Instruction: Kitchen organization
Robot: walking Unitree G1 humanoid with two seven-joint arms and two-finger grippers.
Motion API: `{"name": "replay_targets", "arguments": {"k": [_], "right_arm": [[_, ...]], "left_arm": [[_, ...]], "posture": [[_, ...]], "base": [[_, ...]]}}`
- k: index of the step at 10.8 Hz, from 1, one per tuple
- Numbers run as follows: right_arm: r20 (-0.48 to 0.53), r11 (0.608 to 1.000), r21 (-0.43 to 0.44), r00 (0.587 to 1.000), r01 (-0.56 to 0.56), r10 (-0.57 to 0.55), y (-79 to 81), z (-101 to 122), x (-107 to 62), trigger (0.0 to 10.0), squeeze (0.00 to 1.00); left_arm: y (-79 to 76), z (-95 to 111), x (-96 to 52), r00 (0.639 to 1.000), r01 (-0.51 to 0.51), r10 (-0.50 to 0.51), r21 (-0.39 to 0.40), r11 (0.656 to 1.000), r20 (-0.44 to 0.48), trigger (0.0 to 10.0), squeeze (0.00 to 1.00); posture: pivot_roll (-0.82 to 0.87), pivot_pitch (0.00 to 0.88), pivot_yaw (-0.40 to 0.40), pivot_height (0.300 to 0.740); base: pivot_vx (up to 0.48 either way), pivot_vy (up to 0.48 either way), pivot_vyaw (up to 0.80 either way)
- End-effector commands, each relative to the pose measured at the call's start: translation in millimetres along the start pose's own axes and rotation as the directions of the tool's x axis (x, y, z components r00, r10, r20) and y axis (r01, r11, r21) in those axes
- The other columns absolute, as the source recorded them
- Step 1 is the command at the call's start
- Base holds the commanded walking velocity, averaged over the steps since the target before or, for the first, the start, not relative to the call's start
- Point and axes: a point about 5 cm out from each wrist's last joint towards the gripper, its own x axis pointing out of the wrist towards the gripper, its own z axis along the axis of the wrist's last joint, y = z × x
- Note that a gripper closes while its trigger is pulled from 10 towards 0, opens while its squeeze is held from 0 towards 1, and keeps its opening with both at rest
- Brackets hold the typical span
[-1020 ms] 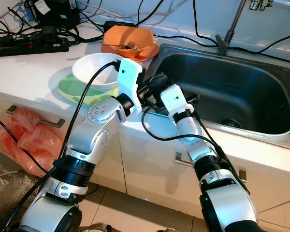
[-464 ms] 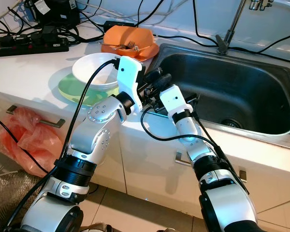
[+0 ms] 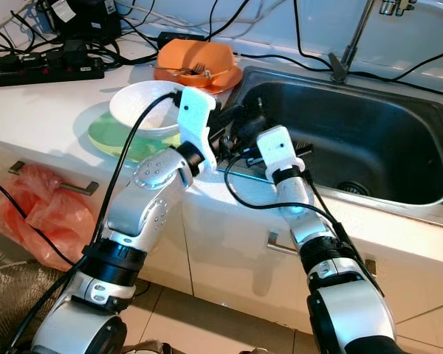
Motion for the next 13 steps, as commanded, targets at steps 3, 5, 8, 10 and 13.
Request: {"name": "replay_targets", "arguments": {"k": [3,5,8,10,13], "right_arm": [[-0.037,0.998,0.0,0.997,0.061,-0.061,-15.0,-1,5.4,0.0,0.0],[-0.053,0.997,-0.009,0.996,0.075,-0.076,-19.7,-3,5.0,0.0,0.0],[-0.128,0.989,0.003,0.981,0.148,-0.147,-35.8,-14,1.8,0.0,0.0],[-0.196,0.978,0.001,0.959,0.208,-0.204,-46.9,-22,0.3,10.0,0.0],[-0.287,0.946,0.075,0.915,0.315,-0.282,-64.0,-31,-3.9,10.0,0.0]], "left_arm": [[8.9,11,-4.4,0.996,-0.063,0.063,0.005,0.998,0.07,10.0,0.0],[14.1,17,-6.9,0.987,-0.103,0.105,-0.02,0.994,0.118,10.0,0.0],[26.7,21,-12.7,0.968,-0.191,0.195,-0.041,0.981,0.157,10.0,0.0],[25.7,12,-15.8,0.974,-0.191,0.192,-0.018,0.981,0.12,10.0,0.0],[16.2,-8,-20.1,0.99,-0.139,0.139,0.024,0.99,0.013,10.0,0.0]], "posture": [[0.08,0.041,-0.034,0.74],[0.08,0.04,-0.034,0.74],[0.08,0.036,-0.034,0.74],[0.08,0.035,-0.035,0.74],[0.08,0.039,-0.04,0.74]], "base": [[0.0,0.0,0.0],[0.0,0.0,0.0],[0.0,0.0,0.0],[0.0,0.0,0.0],[0.0,0.0,0.0]]}}
